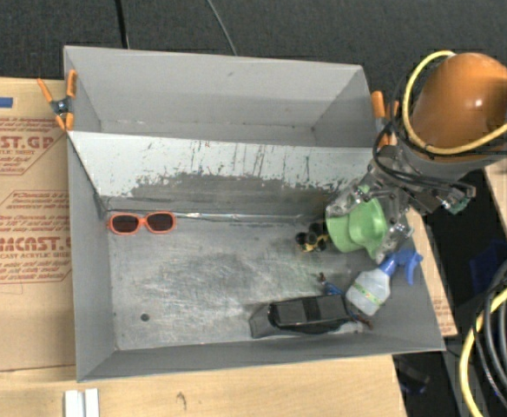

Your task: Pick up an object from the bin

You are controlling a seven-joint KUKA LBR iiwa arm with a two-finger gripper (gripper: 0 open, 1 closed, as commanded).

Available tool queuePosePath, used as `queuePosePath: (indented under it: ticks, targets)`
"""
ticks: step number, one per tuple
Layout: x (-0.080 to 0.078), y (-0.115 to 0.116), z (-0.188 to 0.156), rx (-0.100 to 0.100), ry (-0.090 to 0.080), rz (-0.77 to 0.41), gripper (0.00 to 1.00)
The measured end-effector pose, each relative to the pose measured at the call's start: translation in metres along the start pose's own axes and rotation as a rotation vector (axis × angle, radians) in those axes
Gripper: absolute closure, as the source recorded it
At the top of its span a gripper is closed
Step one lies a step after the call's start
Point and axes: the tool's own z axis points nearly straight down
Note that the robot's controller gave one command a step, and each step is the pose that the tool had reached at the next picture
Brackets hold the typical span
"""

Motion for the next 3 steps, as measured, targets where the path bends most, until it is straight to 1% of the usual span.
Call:
queuePosePath:
  ticks: [1,2,3]
  targets:
    - [-0.001,0.0,-0.029,0.011,-0.007,0.049,0.0]
    - [-0.026,0.012,0.112,-0.007,0.01,-0.058,1.0]
    - [-0.026,0.012,0.112,-0.007,0.01,-0.057,1.0]
